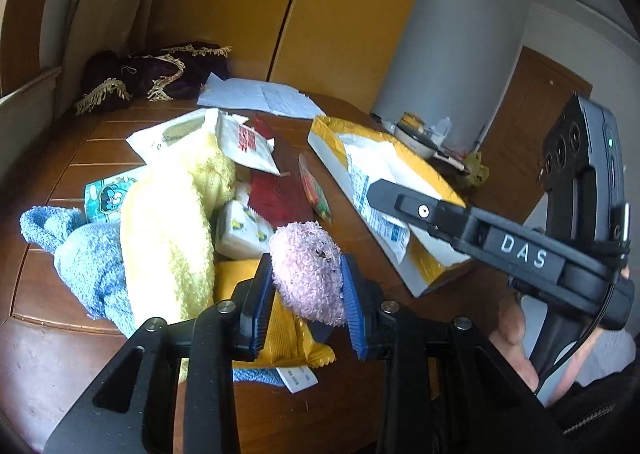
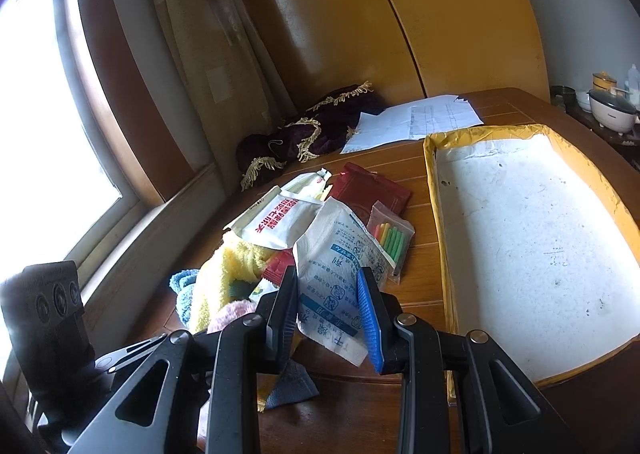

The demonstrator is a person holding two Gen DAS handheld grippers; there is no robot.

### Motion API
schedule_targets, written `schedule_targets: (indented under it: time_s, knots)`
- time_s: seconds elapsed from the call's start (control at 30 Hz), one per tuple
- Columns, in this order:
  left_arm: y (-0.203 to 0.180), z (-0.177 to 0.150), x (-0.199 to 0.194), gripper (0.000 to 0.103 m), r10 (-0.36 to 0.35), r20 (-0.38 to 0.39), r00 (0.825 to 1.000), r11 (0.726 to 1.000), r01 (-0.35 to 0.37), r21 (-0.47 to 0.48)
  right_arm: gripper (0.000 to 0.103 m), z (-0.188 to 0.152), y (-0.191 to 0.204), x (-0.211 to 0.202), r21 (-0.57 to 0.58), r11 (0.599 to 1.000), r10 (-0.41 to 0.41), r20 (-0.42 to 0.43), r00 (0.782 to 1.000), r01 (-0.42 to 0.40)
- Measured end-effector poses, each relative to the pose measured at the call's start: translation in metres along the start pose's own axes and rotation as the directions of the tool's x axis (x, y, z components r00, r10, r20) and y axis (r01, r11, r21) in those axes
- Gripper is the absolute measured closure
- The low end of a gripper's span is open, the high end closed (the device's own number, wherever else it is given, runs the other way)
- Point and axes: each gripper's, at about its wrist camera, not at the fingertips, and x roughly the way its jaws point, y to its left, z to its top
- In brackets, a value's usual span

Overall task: Organize soft objects
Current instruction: 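Carry both items into the yellow-edged tray and open both tools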

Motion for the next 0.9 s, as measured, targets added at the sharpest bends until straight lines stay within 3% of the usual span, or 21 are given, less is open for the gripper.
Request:
schedule_targets:
  time_s: [0.13, 0.23, 0.33, 0.53, 0.73, 0.9]
  knots:
    - [-0.006, 0.021, -0.005, 0.075, -0.038, 0.073, 0.997, 0.998, 0.042, -0.050, 0.073, 0.018, -0.012, -0.021, 0.006, 1.000, 0.001, 0.049, 0.999, -0.001]
    - [-0.018, 0.044, 0.001, 0.075, -0.053, 0.125, 0.991, 0.995, 0.064, -0.078, 0.073, 0.036, -0.033, -0.034, 0.015, 0.998, -0.069, 0.084, 0.994, 0.068]
    - [-0.031, 0.066, 0.021, 0.075, -0.085, 0.127, 0.988, 0.988, 0.101, -0.119, 0.073, 0.048, -0.057, -0.034, 0.014, 0.983, -0.183, 0.067, 0.981, 0.182]
    - [-0.063, 0.086, 0.093, 0.075, -0.118, 0.019, 0.993, 0.987, 0.119, -0.108, 0.073, 0.038, -0.099, -0.006, -0.037, 0.927, -0.375, -0.051, 0.926, 0.373]
    - [-0.070, 0.076, 0.136, 0.075, -0.121, -0.119, 0.985, 0.988, 0.108, -0.110, 0.073, 0.020, -0.118, 0.013, -0.023, 0.909, -0.416, -0.120, 0.901, 0.417]
    - [-0.074, 0.069, 0.145, 0.075, -0.150, -0.163, 0.975, 0.985, 0.133, -0.110, 0.071, 0.014, -0.113, 0.013, -0.048, 0.905, -0.426, -0.117, 0.897, 0.423]
